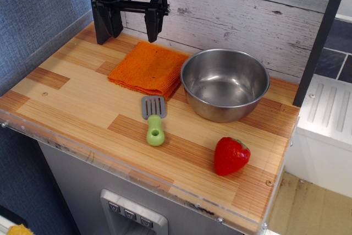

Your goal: Move the silver vessel on the right side of the spatula.

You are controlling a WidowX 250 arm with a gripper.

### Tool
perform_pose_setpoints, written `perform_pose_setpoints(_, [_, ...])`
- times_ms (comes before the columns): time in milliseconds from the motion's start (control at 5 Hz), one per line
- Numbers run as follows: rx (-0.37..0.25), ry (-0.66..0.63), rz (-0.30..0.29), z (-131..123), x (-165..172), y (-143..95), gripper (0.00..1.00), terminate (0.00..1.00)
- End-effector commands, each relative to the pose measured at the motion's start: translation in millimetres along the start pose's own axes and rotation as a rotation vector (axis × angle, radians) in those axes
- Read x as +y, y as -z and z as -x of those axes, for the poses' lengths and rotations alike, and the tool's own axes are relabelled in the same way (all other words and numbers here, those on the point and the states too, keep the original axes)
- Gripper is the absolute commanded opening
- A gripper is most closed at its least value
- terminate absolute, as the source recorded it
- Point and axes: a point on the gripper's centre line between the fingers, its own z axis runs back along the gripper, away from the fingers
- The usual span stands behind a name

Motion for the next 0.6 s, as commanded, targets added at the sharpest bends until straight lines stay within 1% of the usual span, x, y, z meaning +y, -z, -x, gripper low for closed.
perform_pose_setpoints(0, [0.000,0.000,0.000,0,0,0,1.00,0.00])
perform_pose_setpoints(200, [-0.032,-0.018,0.083,1,-12,9,1.00,0.00])
perform_pose_setpoints(400, [-0.014,0.000,0.137,1,-26,18,1.00,0.00])
